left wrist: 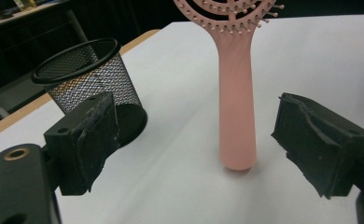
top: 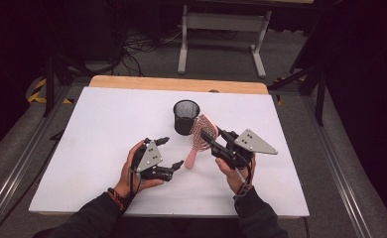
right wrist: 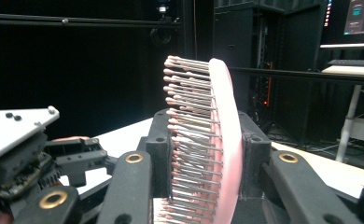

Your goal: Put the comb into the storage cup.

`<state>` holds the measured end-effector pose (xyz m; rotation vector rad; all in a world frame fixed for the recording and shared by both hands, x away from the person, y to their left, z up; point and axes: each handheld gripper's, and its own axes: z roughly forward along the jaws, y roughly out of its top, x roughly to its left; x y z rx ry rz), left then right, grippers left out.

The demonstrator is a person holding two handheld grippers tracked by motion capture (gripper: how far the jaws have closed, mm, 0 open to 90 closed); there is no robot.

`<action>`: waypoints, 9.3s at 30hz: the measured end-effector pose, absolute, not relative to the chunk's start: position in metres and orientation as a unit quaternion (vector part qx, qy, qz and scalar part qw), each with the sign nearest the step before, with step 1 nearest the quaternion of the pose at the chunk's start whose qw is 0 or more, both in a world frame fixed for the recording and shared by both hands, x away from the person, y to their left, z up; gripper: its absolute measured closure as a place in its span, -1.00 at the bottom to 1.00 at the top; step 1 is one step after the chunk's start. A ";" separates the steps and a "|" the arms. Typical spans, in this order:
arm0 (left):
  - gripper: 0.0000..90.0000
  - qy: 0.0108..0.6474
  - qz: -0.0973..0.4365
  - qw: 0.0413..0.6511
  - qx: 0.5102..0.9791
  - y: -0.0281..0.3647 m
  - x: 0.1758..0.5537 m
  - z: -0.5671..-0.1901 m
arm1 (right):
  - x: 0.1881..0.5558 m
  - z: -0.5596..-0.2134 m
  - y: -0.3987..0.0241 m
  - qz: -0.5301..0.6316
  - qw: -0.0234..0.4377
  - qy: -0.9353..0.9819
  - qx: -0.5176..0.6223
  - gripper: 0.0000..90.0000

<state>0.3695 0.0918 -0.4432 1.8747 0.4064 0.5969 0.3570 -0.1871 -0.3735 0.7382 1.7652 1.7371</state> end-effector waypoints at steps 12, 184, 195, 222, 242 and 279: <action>-0.70 0.166 0.270 0.542 0.778 0.122 0.372 -0.435 | 0.357 -0.370 -0.195 0.644 0.289 0.651 0.279 0.43; -0.87 0.184 0.217 0.527 0.801 0.211 0.356 -0.461 | 0.483 -0.388 -0.176 0.613 0.308 0.590 0.425 0.31; -0.87 0.183 0.218 0.525 0.802 0.211 0.356 -0.461 | 0.486 -0.394 -0.177 0.598 0.306 0.600 0.435 0.22; -0.87 0.185 0.219 0.525 0.801 0.210 0.357 -0.461 | 0.477 -0.391 -0.176 0.571 0.334 0.624 0.416 0.03; -0.87 0.187 0.219 0.523 0.803 0.209 0.358 -0.461 | 0.467 -0.374 -0.186 0.569 0.361 0.630 0.387 -0.03; -0.88 0.189 0.222 0.522 0.801 0.209 0.358 -0.461 | 0.446 -0.362 -0.184 0.554 0.386 0.654 0.342 -0.19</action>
